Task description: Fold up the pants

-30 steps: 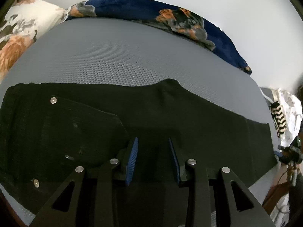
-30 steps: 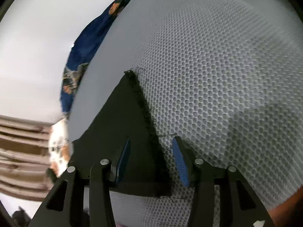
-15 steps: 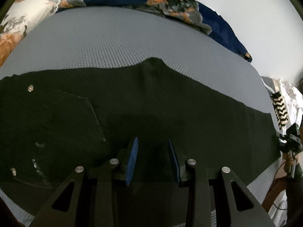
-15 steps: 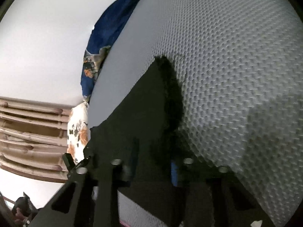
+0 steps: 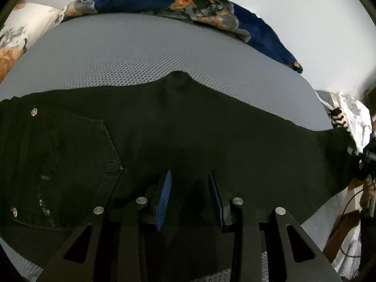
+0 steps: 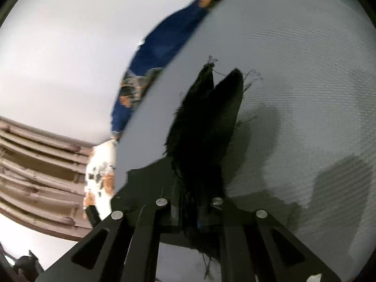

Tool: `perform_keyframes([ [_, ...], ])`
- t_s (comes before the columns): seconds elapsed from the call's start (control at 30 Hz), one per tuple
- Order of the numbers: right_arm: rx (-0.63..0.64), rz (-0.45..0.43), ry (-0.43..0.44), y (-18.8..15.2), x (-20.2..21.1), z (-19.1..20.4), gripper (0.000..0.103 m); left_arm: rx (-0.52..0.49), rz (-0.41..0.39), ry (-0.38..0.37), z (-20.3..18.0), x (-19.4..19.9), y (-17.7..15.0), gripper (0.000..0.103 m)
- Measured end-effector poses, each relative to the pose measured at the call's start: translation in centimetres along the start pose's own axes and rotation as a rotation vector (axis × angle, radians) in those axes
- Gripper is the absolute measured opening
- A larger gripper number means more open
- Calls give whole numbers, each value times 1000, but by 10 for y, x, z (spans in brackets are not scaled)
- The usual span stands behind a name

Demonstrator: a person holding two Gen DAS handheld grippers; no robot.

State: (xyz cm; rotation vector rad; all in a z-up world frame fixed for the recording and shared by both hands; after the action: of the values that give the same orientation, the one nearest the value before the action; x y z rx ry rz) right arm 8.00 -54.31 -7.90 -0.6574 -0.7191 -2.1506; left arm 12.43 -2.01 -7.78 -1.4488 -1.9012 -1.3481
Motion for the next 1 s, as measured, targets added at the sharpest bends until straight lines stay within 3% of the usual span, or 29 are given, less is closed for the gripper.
perform_keyframes([
  [0.2, 83, 31, 47, -11, -24, 74, 9, -21, -36, -38, -4, 14, 1, 34],
  [0.4, 184, 104, 58, -24, -79, 143, 8, -33, -74, -74, 3, 39, 4, 34],
  [0.53, 221, 182, 41, -36, -124, 167, 8, -30, -107, -91, 12, 59, 9, 34],
  [0.6, 231, 221, 37, -44, -142, 170, 8, -24, -112, -94, 17, 64, 9, 42],
  [0.77, 278, 299, 5, -69, -192, 194, 8, -20, -124, -115, 29, 77, 7, 44],
  [1.0, 440, 360, -113, -115, -246, 228, 14, 7, -138, -148, 41, 85, 7, 44],
])
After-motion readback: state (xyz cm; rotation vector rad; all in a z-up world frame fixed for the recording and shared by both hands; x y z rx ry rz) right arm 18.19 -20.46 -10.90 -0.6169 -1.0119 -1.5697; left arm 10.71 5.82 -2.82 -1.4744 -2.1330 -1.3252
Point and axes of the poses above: each gripper's, at about its wrist camera, not at the fingertips, and x roughly against the way its jaws point, z to its left, y to its top, the point moved 2 cm from there along -x, roughly the way its jaws point, and after that the axes turned 10 degrees about -y, right-handed, at the moved point
